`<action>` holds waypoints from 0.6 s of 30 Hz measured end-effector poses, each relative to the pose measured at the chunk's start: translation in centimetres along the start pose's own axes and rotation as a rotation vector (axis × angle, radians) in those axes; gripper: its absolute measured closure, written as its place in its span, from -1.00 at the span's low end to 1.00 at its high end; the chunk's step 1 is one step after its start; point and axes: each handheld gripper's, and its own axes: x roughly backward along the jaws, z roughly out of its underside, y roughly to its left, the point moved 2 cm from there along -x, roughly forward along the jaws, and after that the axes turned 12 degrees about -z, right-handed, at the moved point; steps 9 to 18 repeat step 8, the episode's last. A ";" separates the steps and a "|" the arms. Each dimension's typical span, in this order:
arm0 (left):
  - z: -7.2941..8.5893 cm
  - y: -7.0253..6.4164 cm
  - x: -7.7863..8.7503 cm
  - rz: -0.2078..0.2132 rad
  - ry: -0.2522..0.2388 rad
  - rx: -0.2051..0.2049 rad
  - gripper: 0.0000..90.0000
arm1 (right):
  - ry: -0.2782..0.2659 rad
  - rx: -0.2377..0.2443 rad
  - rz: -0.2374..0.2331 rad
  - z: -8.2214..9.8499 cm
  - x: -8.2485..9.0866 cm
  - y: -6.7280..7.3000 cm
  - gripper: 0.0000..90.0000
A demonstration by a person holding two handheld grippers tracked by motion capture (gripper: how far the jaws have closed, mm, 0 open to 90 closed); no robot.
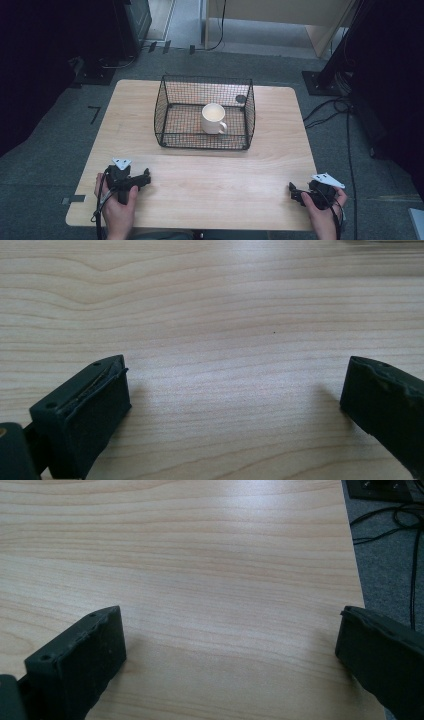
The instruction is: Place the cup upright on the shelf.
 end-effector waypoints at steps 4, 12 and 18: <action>0.0 0.0 0.0 0.000 0.000 0.000 -1.00 | 0.001 0.002 -0.002 0.0 0.0 0.0 -1.00; 0.0 0.0 0.0 0.000 0.000 0.000 -1.00 | 0.002 0.005 -0.006 -0.1 -0.1 0.1 -1.00; 0.0 0.0 0.0 0.000 0.000 0.000 -1.00 | 0.002 0.005 -0.006 -0.1 -0.1 0.1 -1.00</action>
